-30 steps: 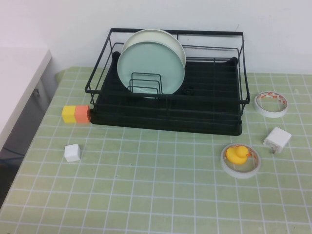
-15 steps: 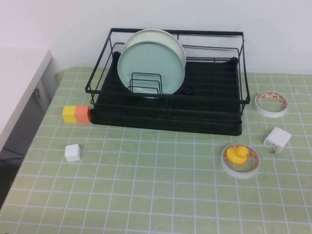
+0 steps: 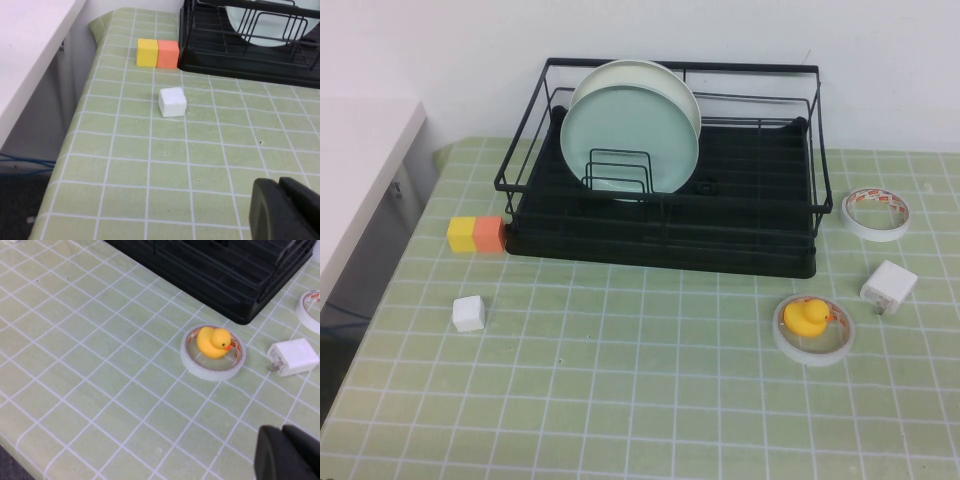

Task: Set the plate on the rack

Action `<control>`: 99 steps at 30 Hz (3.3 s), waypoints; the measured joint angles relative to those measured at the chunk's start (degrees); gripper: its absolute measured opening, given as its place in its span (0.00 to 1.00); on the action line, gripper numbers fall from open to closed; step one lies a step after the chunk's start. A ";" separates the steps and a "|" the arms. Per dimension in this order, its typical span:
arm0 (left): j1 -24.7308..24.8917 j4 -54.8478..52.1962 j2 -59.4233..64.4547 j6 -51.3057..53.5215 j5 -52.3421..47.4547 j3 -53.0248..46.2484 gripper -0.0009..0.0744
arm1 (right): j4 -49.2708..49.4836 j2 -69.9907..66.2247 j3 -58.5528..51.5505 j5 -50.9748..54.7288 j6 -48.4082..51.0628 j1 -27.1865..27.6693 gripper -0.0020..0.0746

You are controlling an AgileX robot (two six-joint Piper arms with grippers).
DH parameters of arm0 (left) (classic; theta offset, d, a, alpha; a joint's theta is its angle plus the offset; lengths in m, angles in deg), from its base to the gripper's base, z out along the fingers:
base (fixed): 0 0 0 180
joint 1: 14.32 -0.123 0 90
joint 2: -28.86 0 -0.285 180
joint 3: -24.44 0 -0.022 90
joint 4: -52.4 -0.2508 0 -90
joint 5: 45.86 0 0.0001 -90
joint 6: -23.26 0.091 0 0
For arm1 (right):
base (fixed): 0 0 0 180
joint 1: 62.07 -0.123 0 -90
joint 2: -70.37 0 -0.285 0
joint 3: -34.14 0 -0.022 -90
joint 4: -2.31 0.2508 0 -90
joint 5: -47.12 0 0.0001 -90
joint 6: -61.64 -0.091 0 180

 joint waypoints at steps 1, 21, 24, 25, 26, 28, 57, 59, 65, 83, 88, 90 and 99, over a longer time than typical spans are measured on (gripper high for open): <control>0.00 0.00 0.00 0.68 0.00 0.00 0.01 | 0.00 0.00 0.00 0.00 0.00 0.00 0.02; 0.00 0.00 0.00 2.21 0.00 0.00 0.01 | 0.00 -0.61 0.00 -0.26 0.00 -4.76 0.02; 0.00 0.00 0.00 2.21 0.00 0.00 0.01 | 0.46 -0.65 0.00 0.57 0.00 -6.38 0.02; 0.00 0.00 0.00 2.21 0.00 0.00 0.01 | 0.59 -0.65 0.00 0.30 0.11 -6.42 0.02; 0.00 0.00 0.00 2.21 0.00 0.00 0.01 | 0.60 -0.65 0.00 -0.69 0.11 -6.48 0.02; 0.00 0.00 0.00 2.21 0.00 0.00 0.01 | 0.68 -0.65 0.00 -3.48 0.11 -6.48 0.02; 0.00 -0.13 0.00 2.55 0.00 0.00 0.01 | -3.00 31.47 -12.20 -20.87 -12.09 4.30 0.02; 0.00 -0.13 0.00 2.56 0.00 0.00 0.01 | -14.01 31.47 -13.53 -22.05 -23.66 4.64 0.02; 0.00 -0.13 0.00 2.56 0.00 0.00 0.01 | -41.43 31.47 -18.97 -25.01 -53.97 4.82 0.02; 0.00 -0.16 0.00 2.82 0.00 0.00 0.01 | -41.28 31.47 -22.53 -18.59 -64.21 4.89 0.02; 0.00 -0.16 0.00 2.82 0.00 0.00 0.01 | -41.28 31.47 -22.53 -18.59 -64.21 4.89 0.02; 0.00 -0.16 0.00 2.82 0.00 0.00 0.01 | -41.28 31.47 -22.53 -18.59 -64.21 4.89 0.02; 0.00 -0.16 0.00 2.82 0.00 0.00 0.01 | -41.20 31.47 -22.53 -18.47 -64.21 1.64 0.02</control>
